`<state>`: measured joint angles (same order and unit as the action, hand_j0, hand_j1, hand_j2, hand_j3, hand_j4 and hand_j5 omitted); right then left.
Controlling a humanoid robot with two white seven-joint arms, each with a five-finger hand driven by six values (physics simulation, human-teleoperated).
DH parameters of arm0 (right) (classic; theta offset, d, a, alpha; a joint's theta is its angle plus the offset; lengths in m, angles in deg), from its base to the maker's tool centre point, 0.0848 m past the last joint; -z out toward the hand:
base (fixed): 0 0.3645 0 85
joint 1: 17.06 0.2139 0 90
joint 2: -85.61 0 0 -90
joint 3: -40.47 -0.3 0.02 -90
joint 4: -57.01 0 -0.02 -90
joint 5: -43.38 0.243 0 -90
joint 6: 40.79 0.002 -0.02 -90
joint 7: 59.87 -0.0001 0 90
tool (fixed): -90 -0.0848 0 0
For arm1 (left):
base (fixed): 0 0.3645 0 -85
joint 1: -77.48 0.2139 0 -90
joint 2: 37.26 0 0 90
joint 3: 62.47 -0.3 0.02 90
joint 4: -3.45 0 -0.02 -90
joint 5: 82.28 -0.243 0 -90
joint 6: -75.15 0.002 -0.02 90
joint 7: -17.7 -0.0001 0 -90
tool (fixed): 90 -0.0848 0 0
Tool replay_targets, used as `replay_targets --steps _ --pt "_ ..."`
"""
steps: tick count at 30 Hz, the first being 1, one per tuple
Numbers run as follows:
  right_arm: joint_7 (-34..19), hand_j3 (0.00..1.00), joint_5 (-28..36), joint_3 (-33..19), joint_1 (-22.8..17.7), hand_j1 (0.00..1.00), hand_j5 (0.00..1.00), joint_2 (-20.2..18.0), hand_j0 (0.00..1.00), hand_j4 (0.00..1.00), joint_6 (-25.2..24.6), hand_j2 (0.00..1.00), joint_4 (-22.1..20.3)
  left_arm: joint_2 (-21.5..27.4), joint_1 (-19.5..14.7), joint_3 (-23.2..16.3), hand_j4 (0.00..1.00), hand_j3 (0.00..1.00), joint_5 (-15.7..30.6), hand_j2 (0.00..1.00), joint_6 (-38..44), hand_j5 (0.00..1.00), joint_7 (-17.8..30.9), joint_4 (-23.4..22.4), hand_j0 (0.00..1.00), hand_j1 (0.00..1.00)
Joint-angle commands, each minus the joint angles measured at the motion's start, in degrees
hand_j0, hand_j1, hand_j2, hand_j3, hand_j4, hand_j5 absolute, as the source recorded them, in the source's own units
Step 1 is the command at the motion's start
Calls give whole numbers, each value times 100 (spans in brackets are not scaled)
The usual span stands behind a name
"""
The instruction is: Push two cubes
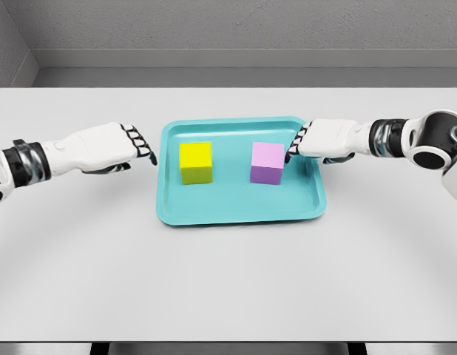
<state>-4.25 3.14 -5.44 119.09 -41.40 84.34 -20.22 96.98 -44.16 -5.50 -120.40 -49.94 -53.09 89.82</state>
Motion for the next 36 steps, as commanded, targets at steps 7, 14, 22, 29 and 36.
replay_targets --steps 7,14,22,29,36 --pt "-62 77 -36 -5 9 77 77 221 77 77 -13 77 182 -170 -26 -89 65 65 24 65 9 65 144 -67 65 65" --pt "-62 77 -98 3 26 77 77 362 77 77 -13 77 217 -267 -53 -81 65 65 24 65 9 65 223 -67 65 65" --pt "-62 77 -142 12 26 77 77 485 77 77 -13 77 209 -381 -53 -89 65 65 24 65 9 65 320 -111 65 65" --pt "-62 77 -142 12 123 77 77 441 77 77 -13 77 261 -522 -53 -89 65 65 24 65 9 65 390 -103 65 65" --pt "-62 77 -185 12 123 77 77 441 77 77 -13 77 341 -565 -114 -89 65 65 24 65 9 65 399 -111 65 65"
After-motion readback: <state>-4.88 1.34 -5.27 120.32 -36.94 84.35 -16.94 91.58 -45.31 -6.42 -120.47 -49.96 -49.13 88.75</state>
